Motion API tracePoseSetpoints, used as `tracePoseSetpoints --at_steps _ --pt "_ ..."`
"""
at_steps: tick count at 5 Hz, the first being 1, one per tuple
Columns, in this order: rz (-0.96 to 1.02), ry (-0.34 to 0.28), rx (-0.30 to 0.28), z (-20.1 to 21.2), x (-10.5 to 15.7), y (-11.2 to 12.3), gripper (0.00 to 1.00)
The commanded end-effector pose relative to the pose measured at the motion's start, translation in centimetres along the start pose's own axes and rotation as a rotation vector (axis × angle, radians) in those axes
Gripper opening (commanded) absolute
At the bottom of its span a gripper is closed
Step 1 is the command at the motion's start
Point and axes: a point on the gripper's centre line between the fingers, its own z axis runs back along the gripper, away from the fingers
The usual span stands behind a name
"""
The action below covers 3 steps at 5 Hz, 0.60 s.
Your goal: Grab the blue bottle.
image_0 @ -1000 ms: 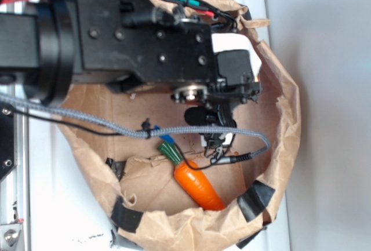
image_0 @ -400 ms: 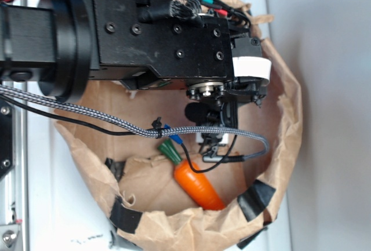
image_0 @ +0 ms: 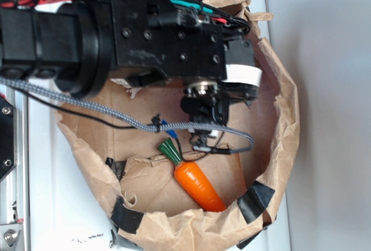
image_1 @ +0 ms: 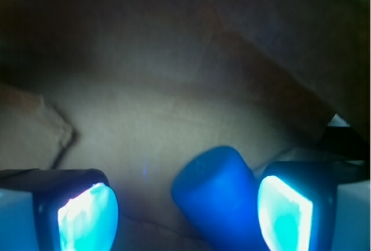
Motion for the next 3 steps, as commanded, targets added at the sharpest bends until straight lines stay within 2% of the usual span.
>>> tracePoseSetpoints --at_steps 1,2,3 --pt "-0.033 0.035 -0.049 1.2 -0.7 3.8 1.00" --pt "-0.031 0.031 -0.026 -0.5 -1.2 3.4 1.00" --pt "-0.017 0.022 0.024 -2.6 -1.1 2.9 1.00"
